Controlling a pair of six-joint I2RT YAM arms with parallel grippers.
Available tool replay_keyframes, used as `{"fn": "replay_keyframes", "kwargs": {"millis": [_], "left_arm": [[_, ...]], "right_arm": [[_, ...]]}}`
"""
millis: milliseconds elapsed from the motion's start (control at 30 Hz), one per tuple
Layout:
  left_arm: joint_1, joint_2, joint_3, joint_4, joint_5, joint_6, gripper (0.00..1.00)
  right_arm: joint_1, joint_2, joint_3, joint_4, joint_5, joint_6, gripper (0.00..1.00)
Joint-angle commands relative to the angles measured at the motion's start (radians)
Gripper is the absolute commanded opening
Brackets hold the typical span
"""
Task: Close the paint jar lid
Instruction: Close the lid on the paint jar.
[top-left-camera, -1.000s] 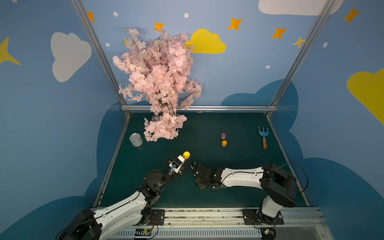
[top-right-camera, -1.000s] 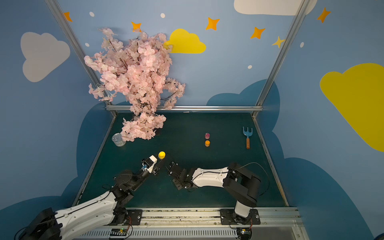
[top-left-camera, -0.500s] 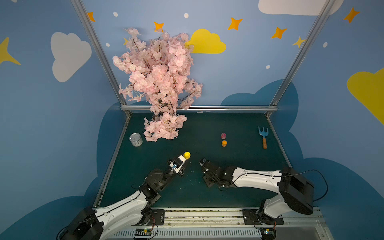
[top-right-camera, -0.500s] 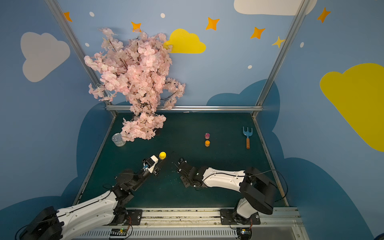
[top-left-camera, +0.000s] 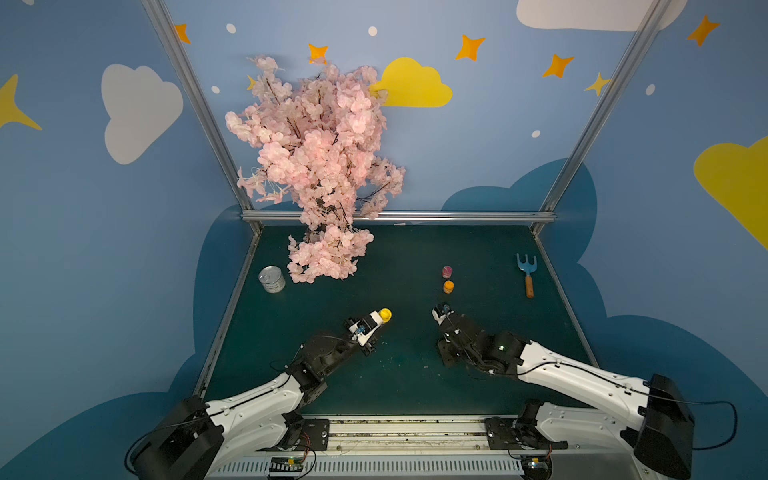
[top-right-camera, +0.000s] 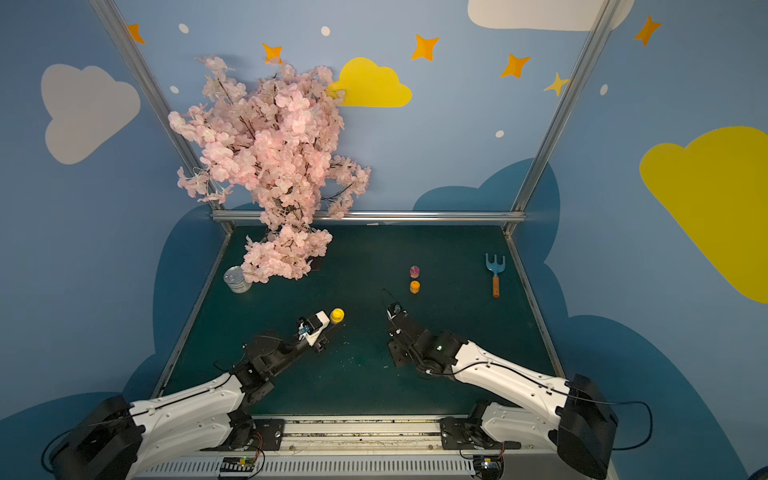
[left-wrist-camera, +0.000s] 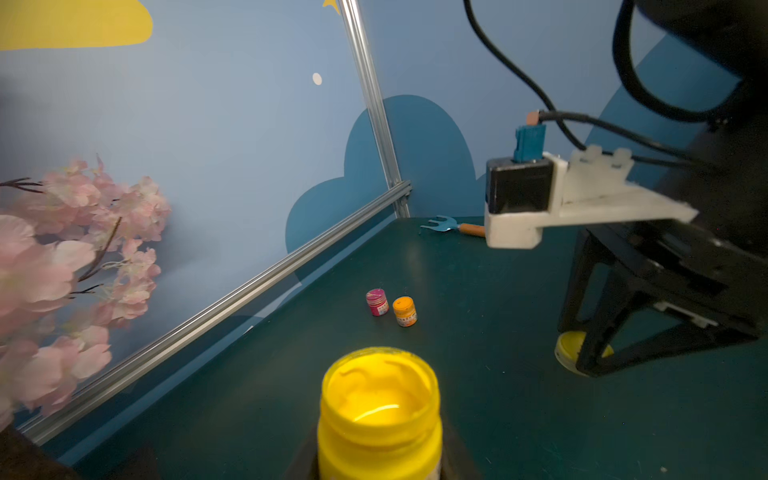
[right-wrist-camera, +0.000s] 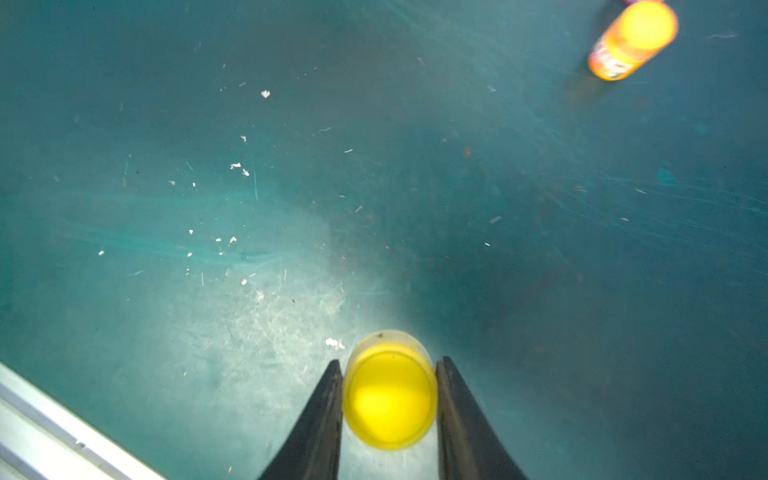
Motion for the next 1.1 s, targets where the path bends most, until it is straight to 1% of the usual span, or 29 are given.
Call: {"fn": "replay_keyframes", "kwargs": {"millis": [0,33,133,200,267,367,433,500,600,800,967,1067], "left_arm": [[0.005,0.073,0.042,0.003,0.194,-0.026,0.35],[0.005,0.099,0.052,0.004,0.238,-0.034,0.35],[0.005,0.156,0.071,0.021,0.318,-0.055,0.35],[0.005,0.186,0.071,0.053,0.347,-0.074,0.35],[0.005,0.217,0.083,0.058,0.367,-0.086,0.35],[0.005,0.283,0.104,0.075,0.394,-0.099,0.35],[0.005,0.331,0.124,0.076,0.43,-0.097,0.35],[0.006,0.365,0.152,0.058,0.451,-0.096,0.34],[0.004,0.404,0.157,0.095,0.466,-0.108,0.34],[-0.002,0.422,0.182,0.093,0.506,-0.129,0.34],[-0.013,0.426,0.19,0.087,0.513,-0.128,0.34],[-0.018,0.418,0.19,0.077,0.511,-0.123,0.34]], "right_arm": [[-0.004,-0.081,-0.005,-0.094,0.03,0.003,0.28],[-0.004,-0.116,-0.012,-0.093,0.031,0.001,0.28],[-0.004,-0.208,-0.038,-0.062,0.005,-0.049,0.29],[-0.004,-0.262,-0.046,-0.043,-0.025,-0.082,0.3],[-0.004,-0.286,-0.034,-0.041,-0.048,-0.108,0.3],[-0.004,-0.265,0.001,-0.051,-0.087,-0.135,0.32],[-0.001,-0.231,0.025,-0.045,-0.136,-0.156,0.33],[0.0,-0.205,0.046,-0.024,-0.195,-0.181,0.33],[0.004,-0.184,0.07,0.011,-0.23,-0.189,0.33],[0.003,-0.145,0.102,0.07,-0.283,-0.228,0.33],[0.003,-0.087,0.119,0.105,-0.306,-0.241,0.33],[0.004,-0.08,0.117,0.139,-0.313,-0.241,0.33]]}}
